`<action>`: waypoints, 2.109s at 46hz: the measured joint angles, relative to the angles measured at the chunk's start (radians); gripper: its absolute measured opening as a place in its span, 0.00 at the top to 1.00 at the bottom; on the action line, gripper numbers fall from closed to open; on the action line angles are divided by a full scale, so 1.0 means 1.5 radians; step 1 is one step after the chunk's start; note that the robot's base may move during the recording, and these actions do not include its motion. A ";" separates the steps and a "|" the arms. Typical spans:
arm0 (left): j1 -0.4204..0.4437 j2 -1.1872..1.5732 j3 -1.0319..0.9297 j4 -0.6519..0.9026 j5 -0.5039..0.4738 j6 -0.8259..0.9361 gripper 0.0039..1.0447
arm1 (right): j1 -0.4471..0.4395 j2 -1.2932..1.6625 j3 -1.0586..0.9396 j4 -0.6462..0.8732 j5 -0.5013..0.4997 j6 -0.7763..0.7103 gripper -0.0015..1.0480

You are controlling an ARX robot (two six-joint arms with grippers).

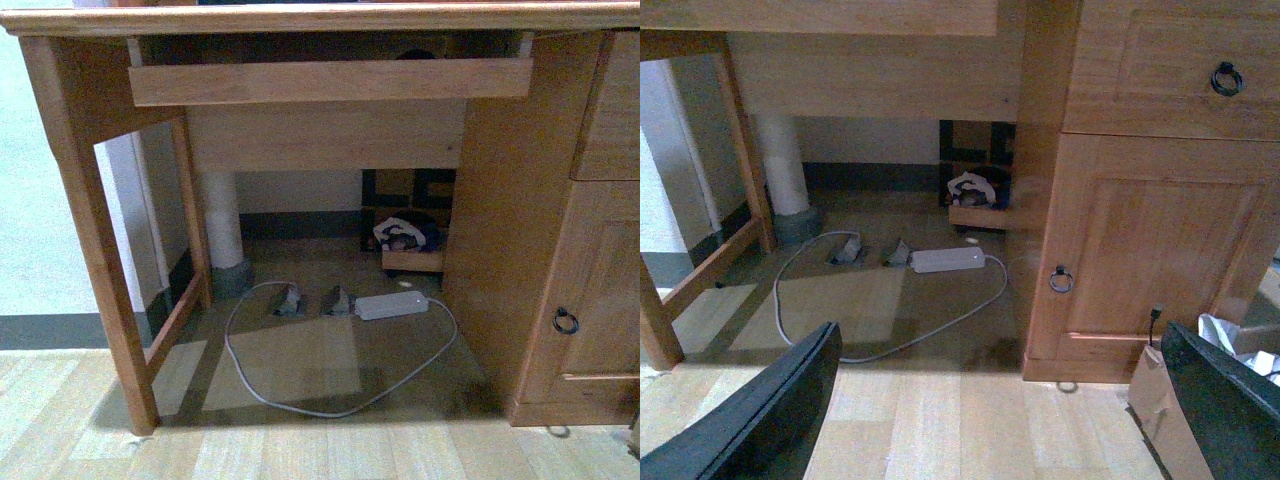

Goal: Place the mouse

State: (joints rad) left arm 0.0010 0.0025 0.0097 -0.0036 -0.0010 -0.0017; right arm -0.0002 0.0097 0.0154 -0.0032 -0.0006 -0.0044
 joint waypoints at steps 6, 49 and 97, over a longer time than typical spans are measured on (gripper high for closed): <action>0.000 0.000 0.000 0.000 0.000 0.000 0.06 | 0.000 0.000 0.000 0.000 0.000 0.000 0.06; 0.000 0.000 0.000 0.002 0.000 0.000 0.06 | 0.000 0.000 0.000 0.002 0.000 0.000 0.06; 0.000 0.000 0.000 0.000 0.002 0.000 0.06 | 0.000 0.000 0.000 -0.001 0.000 0.001 0.06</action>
State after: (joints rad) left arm 0.0010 0.0025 0.0097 -0.0036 0.0017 -0.0017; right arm -0.0002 0.0097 0.0154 -0.0040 -0.0006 -0.0032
